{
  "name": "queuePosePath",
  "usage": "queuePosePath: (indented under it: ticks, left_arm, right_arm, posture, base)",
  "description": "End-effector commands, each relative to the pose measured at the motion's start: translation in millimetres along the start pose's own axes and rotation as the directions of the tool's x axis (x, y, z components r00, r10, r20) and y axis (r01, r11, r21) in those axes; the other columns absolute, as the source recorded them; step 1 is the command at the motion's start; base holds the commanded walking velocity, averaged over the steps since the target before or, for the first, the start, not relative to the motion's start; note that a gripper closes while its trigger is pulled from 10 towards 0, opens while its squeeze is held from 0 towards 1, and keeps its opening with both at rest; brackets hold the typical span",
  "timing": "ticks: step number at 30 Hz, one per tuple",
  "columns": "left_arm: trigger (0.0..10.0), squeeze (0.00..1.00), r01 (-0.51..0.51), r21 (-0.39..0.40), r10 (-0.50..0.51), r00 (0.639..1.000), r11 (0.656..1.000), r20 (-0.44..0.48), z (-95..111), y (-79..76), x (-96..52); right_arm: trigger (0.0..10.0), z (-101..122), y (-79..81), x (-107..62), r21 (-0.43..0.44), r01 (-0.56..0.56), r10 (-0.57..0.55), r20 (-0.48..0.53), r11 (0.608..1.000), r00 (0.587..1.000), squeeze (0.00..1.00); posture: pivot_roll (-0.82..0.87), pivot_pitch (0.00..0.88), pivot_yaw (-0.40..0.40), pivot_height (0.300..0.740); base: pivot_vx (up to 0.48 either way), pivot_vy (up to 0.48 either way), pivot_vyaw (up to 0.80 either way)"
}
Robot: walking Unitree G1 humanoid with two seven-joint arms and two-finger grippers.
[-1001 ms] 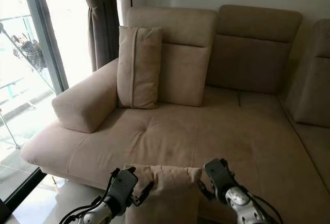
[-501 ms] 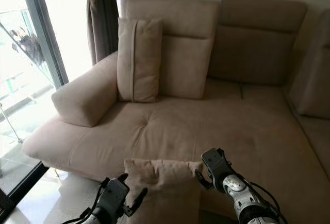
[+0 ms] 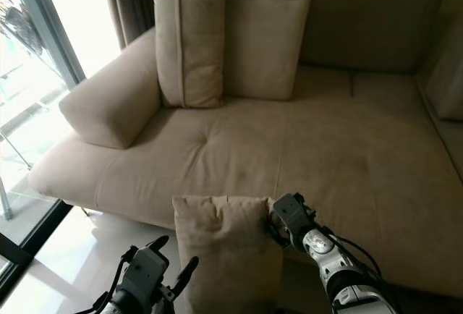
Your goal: Move the pillow to the sofa from floor
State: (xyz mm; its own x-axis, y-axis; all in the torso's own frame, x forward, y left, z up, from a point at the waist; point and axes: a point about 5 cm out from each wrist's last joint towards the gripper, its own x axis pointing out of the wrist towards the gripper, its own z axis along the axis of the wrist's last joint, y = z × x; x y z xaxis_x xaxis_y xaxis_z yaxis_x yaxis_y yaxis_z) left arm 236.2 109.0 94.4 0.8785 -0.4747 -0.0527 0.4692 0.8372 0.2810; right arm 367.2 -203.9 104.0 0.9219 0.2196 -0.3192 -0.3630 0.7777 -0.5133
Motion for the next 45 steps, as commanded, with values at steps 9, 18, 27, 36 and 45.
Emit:
queuePosePath:
  ticks: [9, 18, 27, 36, 45]
  left_arm:
    - [10.0, 0.0, -0.015, 0.008, 0.015, 0.998, 1.0, -0.064, -1, 1.2, -9.0]
    - [10.0, 0.0, 0.021, -0.017, -0.021, 1.0, 1.0, -0.02, 6, -5.5, 6.9]
    - [10.0, 0.0, 0.037, -0.021, -0.037, 0.999, 0.999, -0.009, 9, -7.2, 16.3]
    - [10.0, 0.0, 0.086, 0.009, -0.086, 0.996, 0.996, 0.023, 12, -11.2, 32.1]
    - [10.0, 0.0, 0.059, 0.081, -0.06, 0.998, 0.995, 0.016, 8, 12.5, 46.7]
  right_arm:
    - [0.0, -4, 27.5, 5.4, 0.03, -0.073, 0.074, -0.033, 0.997, 0.997, 0.0]
    - [0.0, -8, 42.2, 0.4, 0.04, -0.084, 0.081, 0.062, 0.996, 0.995, 0.0]
    - [0.0, -18, 53.3, -8.7, 0.045, -0.092, 0.086, 0.119, 0.995, 0.989, 0.0]
    - [0.0, -11, 77.1, -24.3, -0.127, -0.153, 0.185, 0.297, 0.98, 0.937, 0.0]
    - [0.0, -16, 99.9, -50.4, -0.338, -0.216, 0.341, 0.372, 0.916, 0.863, 0.0]
  posture:
    - [0.39, 0.294, 0.047, 0.566]
    - [0.33, 0.257, 0.023, 0.566]
    - [0.28, 0.233, 0.017, 0.566]
    - [0.22, 0.198, 0.01, 0.566]
    - [0.18, 0.158, -0.001, 0.566]
  base:
    - [0.0, 0.0, 0.0]
    - [0.0, 0.0, 0.0]
    - [0.0, 0.0, 0.0]
    - [0.0, 0.0, 0.0]
    - [0.0, 0.0, 0.0]
